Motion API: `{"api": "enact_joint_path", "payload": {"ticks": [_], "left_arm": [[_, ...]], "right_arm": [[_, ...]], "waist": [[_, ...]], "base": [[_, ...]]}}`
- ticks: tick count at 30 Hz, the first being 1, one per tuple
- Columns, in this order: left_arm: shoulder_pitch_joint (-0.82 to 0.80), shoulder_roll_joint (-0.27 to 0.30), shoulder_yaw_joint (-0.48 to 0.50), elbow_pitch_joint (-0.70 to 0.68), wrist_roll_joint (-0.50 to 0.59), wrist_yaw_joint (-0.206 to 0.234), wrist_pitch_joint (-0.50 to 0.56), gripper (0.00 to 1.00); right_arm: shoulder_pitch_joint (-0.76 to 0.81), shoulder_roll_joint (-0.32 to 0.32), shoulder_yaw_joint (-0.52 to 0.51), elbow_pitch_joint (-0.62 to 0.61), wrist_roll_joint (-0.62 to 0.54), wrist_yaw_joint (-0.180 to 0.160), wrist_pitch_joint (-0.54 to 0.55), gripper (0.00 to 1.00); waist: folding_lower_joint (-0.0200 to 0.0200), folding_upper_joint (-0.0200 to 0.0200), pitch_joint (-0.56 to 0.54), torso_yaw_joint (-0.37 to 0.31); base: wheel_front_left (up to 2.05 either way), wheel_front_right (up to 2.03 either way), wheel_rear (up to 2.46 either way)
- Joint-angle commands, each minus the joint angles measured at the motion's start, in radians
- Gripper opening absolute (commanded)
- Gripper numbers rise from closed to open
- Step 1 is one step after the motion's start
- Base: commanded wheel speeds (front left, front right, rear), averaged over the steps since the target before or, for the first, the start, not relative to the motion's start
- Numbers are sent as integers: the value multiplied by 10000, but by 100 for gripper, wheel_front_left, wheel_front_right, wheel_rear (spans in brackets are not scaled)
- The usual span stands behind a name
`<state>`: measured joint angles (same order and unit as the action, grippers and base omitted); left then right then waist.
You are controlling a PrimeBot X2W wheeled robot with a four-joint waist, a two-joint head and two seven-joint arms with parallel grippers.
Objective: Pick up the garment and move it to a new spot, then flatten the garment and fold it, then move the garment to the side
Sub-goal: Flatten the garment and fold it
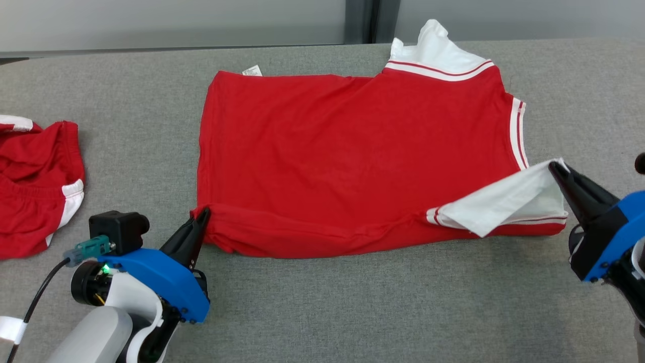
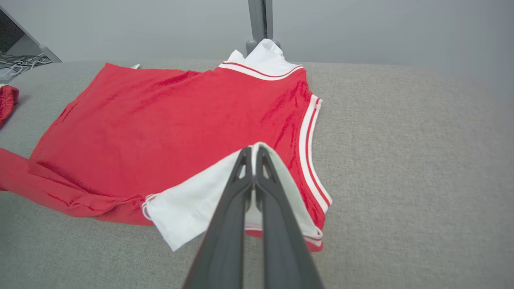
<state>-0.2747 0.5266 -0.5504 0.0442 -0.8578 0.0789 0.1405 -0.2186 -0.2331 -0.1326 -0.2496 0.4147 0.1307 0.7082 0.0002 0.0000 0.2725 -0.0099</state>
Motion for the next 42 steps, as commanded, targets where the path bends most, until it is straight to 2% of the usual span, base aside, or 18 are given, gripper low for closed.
{"api": "enact_joint_path", "payload": {"ticks": [1,11,20,21,22,23,33,38,42], "left_arm": [[-234,-71,70,147,-50,-46,-83,0],[-1111,-761,-12,1779,59,-345,-564,0],[-1660,-903,-308,2764,565,-452,-920,0],[-1685,-932,-330,2831,603,-479,-961,26],[-1702,-958,-344,2889,628,-495,-1027,47],[-1723,-981,-364,2944,663,-509,-1079,100],[-1494,-1107,-500,3282,799,-443,-1569,100],[-1138,-1134,-537,3261,945,-262,-1986,100],[-797,-1213,-631,3194,1074,-89,-2304,100]], "right_arm": [[-302,-122,47,132,22,1,-123,0],[-2001,-656,610,1944,99,1,-1424,0],[-2609,-946,1012,2963,34,1,-2603,0],[-2626,-935,1043,3072,13,1,-2679,0],[-2642,-915,1081,3171,-4,1,-2742,25],[-2685,-887,1109,3245,6,1,-2821,100],[-2843,-758,1054,3631,-76,1,-3928,100],[-2265,-589,540,3975,-323,1,-3560,100],[-1732,-215,-101,4093,-718,1,-3332,100]], "waist": [[-2,0,81,56],[-2,0,570,204],[-2,0,727,269],[-2,0,730,271],[-2,0,728,274],[-2,0,724,280],[-2,0,344,351],[-2,0,-13,392],[-2,0,-239,394]], "base": [[0,0,0],[0,0,0],[0,0,0],[0,0,0],[0,0,0],[0,0,0],[0,0,0],[0,0,0],[0,0,0]]}}
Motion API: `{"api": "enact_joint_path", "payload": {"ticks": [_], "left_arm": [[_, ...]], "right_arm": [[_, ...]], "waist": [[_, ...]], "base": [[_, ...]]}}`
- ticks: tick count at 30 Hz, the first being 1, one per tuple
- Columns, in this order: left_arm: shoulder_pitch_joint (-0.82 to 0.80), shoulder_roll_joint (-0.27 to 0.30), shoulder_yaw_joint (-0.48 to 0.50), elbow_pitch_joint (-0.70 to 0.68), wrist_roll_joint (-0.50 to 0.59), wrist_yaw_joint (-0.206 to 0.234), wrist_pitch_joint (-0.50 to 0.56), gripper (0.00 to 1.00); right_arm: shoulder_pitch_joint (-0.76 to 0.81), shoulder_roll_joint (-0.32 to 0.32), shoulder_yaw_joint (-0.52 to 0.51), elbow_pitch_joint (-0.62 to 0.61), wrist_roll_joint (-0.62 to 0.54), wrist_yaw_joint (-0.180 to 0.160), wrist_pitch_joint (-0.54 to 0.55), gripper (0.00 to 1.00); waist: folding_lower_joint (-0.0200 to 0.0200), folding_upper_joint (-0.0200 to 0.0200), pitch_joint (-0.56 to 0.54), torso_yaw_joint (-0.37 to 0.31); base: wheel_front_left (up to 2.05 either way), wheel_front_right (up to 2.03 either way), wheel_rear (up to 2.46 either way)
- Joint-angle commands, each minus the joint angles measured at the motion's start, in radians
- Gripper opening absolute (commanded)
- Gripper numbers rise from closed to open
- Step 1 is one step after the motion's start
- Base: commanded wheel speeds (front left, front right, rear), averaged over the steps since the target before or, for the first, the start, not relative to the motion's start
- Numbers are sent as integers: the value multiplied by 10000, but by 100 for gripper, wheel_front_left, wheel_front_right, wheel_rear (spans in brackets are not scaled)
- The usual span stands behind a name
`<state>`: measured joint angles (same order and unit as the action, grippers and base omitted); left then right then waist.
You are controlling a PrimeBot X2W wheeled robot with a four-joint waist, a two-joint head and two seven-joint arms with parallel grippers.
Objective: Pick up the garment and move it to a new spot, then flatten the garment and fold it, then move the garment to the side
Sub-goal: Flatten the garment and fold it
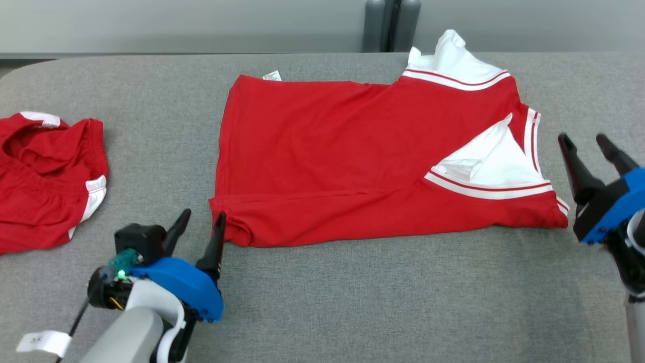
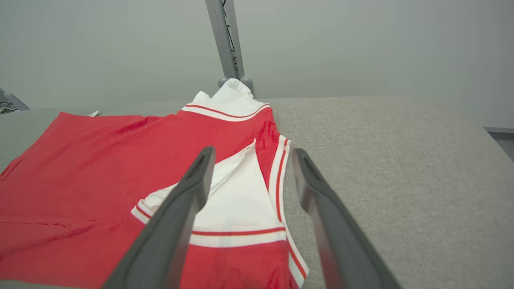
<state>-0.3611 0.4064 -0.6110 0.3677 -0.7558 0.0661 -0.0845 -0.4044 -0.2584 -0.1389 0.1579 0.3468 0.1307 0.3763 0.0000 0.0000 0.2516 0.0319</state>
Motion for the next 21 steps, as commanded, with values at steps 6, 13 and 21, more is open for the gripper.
{"api": "enact_joint_path", "payload": {"ticks": [6,13,21], "left_arm": [[441,-264,-403,-95,355,222,-316,100],[206,-497,-595,524,701,658,-501,100],[-155,-717,-659,1235,698,569,-549,100]], "right_arm": [[917,745,-688,99,-680,1,-172,100],[962,1415,-1199,808,-1303,1,-804,100],[270,1793,-1412,2012,-1696,1,-1435,100]], "waist": [[0,0,-141,-35],[0,0,-4,-145],[0,0,268,-219]], "base": [[0,0,0],[0,0,0],[0,0,0]]}}
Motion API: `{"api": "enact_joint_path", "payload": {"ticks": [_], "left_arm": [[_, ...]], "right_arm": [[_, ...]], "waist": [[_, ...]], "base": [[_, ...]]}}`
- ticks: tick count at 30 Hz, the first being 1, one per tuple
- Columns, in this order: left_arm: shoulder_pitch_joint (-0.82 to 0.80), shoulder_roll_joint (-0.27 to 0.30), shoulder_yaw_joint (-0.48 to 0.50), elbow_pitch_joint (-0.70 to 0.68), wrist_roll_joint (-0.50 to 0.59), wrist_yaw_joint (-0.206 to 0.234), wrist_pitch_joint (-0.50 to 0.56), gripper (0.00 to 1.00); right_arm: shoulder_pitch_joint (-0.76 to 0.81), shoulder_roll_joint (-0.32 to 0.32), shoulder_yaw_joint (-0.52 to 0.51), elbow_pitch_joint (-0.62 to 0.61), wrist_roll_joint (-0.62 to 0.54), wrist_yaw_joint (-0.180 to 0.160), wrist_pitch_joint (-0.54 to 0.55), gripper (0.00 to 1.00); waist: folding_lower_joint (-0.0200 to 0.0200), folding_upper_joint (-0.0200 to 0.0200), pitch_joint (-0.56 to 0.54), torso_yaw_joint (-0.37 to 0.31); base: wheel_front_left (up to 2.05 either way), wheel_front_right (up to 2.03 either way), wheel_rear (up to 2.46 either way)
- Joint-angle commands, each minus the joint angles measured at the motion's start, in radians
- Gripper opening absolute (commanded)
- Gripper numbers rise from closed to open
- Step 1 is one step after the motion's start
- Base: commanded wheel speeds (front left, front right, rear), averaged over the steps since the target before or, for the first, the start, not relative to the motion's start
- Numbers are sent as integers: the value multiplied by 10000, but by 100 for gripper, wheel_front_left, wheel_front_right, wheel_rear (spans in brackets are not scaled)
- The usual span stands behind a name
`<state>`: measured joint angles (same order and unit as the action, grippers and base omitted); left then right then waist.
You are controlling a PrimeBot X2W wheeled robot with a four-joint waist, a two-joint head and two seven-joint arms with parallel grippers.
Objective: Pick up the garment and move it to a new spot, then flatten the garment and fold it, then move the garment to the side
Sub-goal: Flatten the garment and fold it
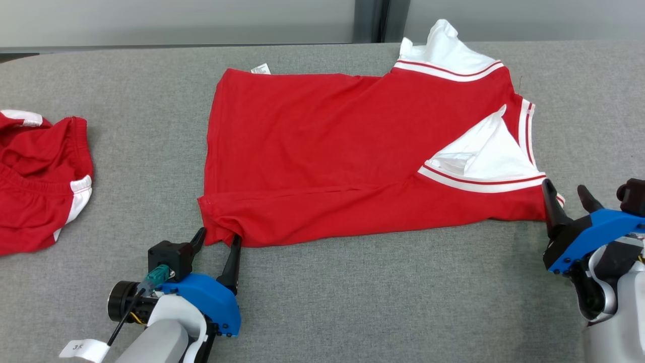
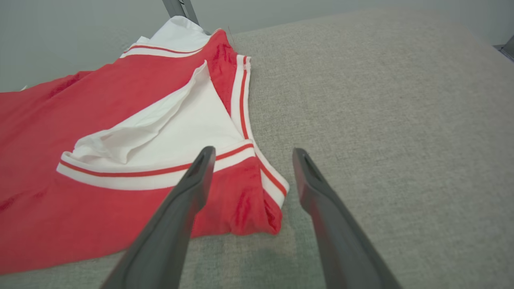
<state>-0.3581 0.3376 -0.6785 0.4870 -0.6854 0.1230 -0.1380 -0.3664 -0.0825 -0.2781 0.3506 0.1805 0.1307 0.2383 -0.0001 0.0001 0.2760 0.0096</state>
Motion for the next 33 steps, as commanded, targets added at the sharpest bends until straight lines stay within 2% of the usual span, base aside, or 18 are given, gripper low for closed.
{"api": "enact_joint_path", "payload": {"ticks": [1,8,9,10,11,12,13,14,15,21,27,33], "left_arm": [[-216,-65,16,128,-15,20,-16,100],[-335,-240,-57,660,-183,-100,213,100],[-360,-275,-80,729,-199,-146,249,91],[-375,-322,-113,804,-240,-184,330,76],[-383,-358,-154,877,-281,-245,405,44],[-383,-358,-154,877,-281,-245,405,44],[-383,-410,-219,978,-318,-370,495,0],[-383,-410,-219,978,-318,-370,495,0],[-394,-433,-266,1034,-367,-463,542,0],[-354,-543,-312,1263,-570,-830,440,0],[-96,-271,-9,776,-853,-975,195,0],[664,292,94,-477,-1094,-706,495,0]], "right_arm": [[-199,65,-39,252,-66,1,-83,100],[-600,193,-339,1533,-541,1,99,100],[-620,197,-388,1717,-709,1,201,100],[-662,214,-419,1863,-803,1,299,100],[-678,239,-453,2011,-888,-1,358,98],[-678,239,-453,2011,-888,-1,358,98],[-714,285,-424,2177,-933,1,391,32],[-714,285,-424,2177,-933,1,391,32],[-742,301,-407,2226,-937,1,366,0],[-643,292,-413,1942,-642,1,36,0],[16,185,-286,983,-341,-1,323,0],[1197,253,-261,-596,119,-1,900,0]], "waist": [[1,-1,50,2],[1,-1,192,59],[1,-1,209,76],[1,-1,220,91],[1,-1,228,102],[1,-1,228,102],[1,-1,242,98],[1,-1,242,98],[1,-1,244,90],[1,-1,44,48],[1,-1,-367,33],[1,-1,-746,48]], "base": [[0,0,0],[0,0,0],[0,0,0],[0,0,0],[0,0,0],[0,0,0],[0,0,0],[0,0,0],[0,0,0],[0,0,0],[0,0,0],[0,0,0]]}}
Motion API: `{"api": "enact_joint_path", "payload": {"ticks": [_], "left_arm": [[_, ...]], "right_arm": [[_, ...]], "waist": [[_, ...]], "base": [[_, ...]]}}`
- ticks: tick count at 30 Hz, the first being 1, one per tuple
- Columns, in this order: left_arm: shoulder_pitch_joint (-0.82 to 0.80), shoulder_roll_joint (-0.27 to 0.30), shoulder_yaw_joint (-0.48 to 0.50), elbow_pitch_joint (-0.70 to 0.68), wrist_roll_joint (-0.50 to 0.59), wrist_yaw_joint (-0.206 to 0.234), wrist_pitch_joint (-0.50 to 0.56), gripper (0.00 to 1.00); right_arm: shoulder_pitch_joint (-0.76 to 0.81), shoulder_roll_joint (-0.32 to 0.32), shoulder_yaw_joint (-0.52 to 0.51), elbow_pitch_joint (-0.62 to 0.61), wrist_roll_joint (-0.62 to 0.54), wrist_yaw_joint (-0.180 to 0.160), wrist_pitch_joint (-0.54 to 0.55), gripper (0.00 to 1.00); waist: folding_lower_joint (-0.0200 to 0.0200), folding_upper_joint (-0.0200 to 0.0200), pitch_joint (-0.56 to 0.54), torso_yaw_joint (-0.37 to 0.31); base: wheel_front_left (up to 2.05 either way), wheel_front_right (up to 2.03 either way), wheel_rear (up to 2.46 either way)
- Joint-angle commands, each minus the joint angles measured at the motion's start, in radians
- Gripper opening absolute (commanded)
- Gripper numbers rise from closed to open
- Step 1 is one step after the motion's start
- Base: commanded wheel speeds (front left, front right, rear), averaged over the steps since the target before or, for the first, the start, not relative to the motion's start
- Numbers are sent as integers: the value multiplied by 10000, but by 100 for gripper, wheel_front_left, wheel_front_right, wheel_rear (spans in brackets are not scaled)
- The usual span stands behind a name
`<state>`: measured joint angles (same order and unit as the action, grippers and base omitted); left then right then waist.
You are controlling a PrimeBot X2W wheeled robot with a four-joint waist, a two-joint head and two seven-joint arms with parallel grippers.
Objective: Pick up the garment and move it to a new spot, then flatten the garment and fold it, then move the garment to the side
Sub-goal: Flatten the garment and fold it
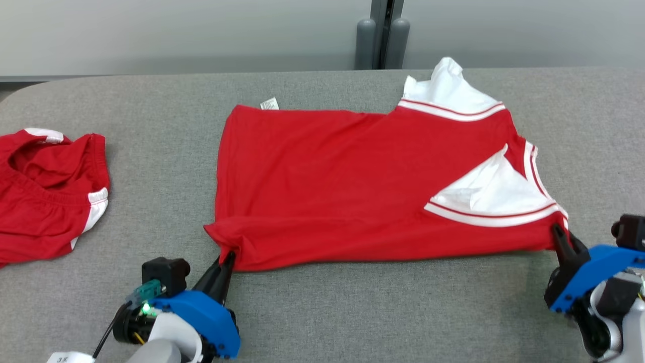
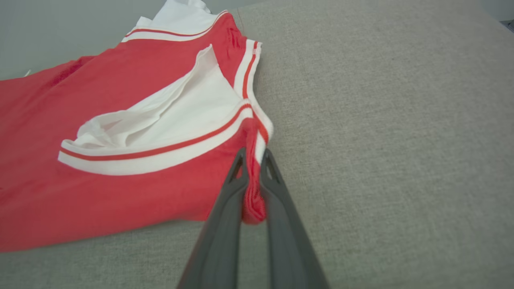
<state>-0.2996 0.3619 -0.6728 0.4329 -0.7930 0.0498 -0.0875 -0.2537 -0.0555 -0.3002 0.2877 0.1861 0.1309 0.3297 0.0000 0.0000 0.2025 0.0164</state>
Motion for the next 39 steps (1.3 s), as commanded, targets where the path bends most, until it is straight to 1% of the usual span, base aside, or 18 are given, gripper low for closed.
{"api": "enact_joint_path", "payload": {"ticks": [1,7,9,15,16,17,18,25,28,32,34,35,39], "left_arm": [[256,131,44,-194,-82,109,82,0],[1337,697,-200,-1751,-118,712,792,0],[1666,875,-276,-2128,-122,895,969,0],[2350,1115,-143,-2866,-414,1280,1141,0],[2404,1134,-141,-2932,-442,1296,1173,38],[2459,1156,-187,-2971,-474,1310,1255,74],[2486,1190,-249,-2991,-491,1310,1367,100],[2356,1331,-256,-3216,-482,1388,1577,100],[2227,1648,-121,-3513,-572,1386,1825,100],[1842,2136,109,-4025,-641,1276,2181,100],[1468,2394,233,-4275,-651,1209,2473,100],[1283,2416,353,-4384,-828,1131,2610,100],[222,2776,765,-4316,-1200,765,3279,100]], "right_arm": [[313,-1,-23,-221,146,-3,112,0],[1663,37,-17,-1651,687,-3,654,0],[2076,39,-52,-1932,893,-3,733,0],[2952,40,-112,-2477,1305,-3,963,0],[3040,39,-80,-2538,1377,-3,986,11],[3105,41,22,-2589,1412,-1,1059,49],[3170,43,87,-2613,1498,-1,1083,100],[3189,42,177,-2738,1544,-1,1042,100],[2862,41,102,-3110,1245,-1,1282,100],[2349,6,280,-3869,733,-1,1761,100],[1976,-261,467,-4107,549,-1,2082,100],[1752,-384,619,-4156,590,-1,2244,100],[478,-1140,1439,-3972,804,-1,2982,100]], "waist": [[0,0,-79,-16],[0,0,-275,42],[0,0,-298,65],[0,0,-331,109],[0,0,-334,112],[0,0,-336,110],[0,0,-338,103],[0,0,-364,28],[0,0,-345,-16],[0,0,-269,-104],[0,0,-220,-142],[0,0,-201,-165],[0,0,-46,-407]], "base": [[0,0,0],[0,0,0],[0,0,0],[0,0,0],[0,0,0],[0,0,0],[0,0,0],[0,0,0],[0,0,0],[0,0,0],[0,0,0],[0,0,0],[0,0,0]]}}
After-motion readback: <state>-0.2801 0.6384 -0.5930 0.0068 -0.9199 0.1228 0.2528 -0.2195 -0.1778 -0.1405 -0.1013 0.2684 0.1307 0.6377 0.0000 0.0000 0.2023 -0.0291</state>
